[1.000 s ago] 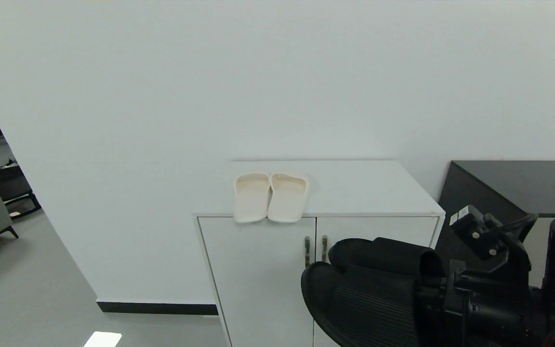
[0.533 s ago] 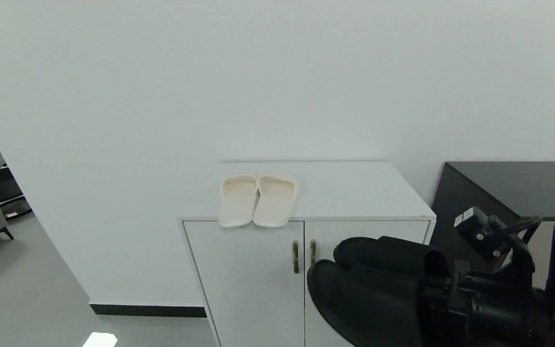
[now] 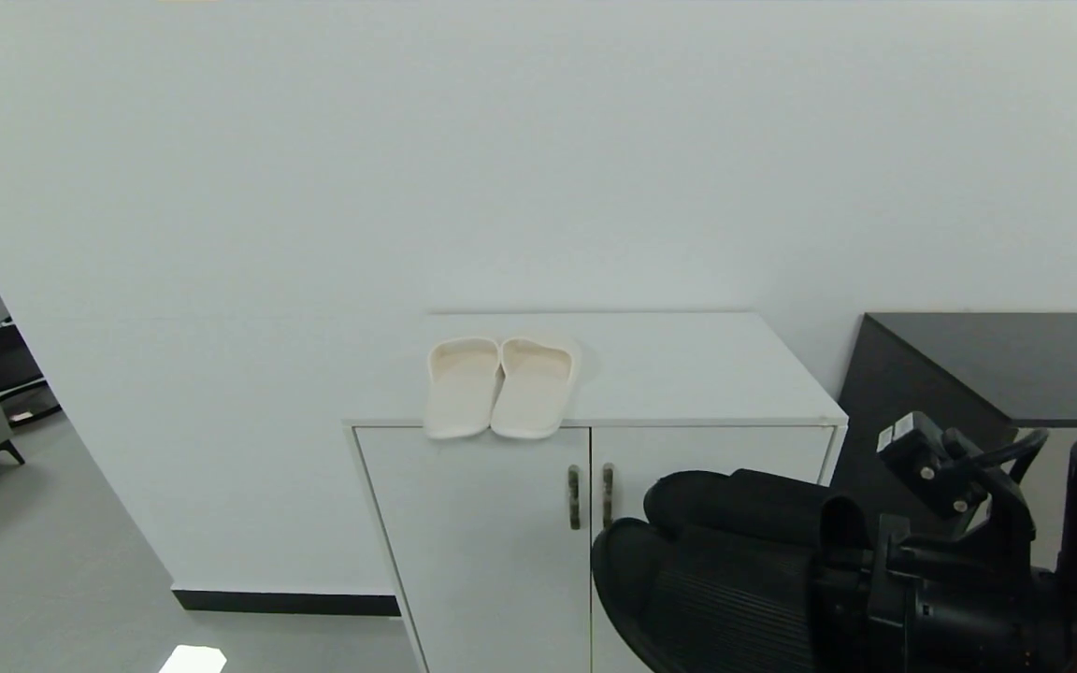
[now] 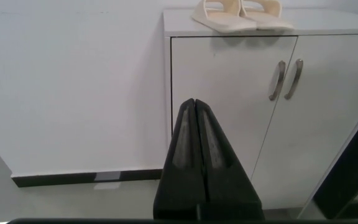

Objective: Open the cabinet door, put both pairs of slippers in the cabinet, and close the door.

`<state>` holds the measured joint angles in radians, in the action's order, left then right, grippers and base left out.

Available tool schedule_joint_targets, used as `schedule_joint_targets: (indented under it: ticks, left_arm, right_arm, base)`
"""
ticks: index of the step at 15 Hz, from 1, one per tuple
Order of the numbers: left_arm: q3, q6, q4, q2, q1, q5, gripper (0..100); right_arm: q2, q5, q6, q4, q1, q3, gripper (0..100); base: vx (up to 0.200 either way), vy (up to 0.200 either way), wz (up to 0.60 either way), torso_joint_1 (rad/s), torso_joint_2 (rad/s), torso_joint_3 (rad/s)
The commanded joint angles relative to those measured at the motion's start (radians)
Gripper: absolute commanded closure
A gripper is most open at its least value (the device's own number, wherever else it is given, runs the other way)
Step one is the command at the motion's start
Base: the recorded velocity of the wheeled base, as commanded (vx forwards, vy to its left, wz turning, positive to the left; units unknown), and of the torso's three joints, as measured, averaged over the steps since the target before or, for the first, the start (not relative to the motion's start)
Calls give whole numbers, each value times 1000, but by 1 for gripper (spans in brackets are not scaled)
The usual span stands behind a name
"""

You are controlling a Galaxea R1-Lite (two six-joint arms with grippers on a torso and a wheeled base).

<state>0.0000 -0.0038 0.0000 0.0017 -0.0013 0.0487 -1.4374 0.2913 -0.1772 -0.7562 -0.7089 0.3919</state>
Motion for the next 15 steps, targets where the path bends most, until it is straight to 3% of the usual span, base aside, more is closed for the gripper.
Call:
schedule_joint_targets:
  ticks: [1,5,6,15]
  left_arm:
    - [0,-1,0,1,0,0,100]
    - [0,-1,0,1,0,2,100]
    - [0,1,0,1,0,2,0]
    - [0,2,0,1,0,2,0]
  right_arm:
    - [-4,0,1,-2,0,-2,100]
    - [-3,0,1,-2,0,-4,100]
    - [-1,0,5,-2,0,-5,100]
    - [3,0,19,-6,0,-25,100]
  base:
    - [0,0,0,-168,354,178]
    - [0,0,0,-215,483,260]
    - [0,0,0,-217,530,290]
    - [0,0,0,-207,493,283]
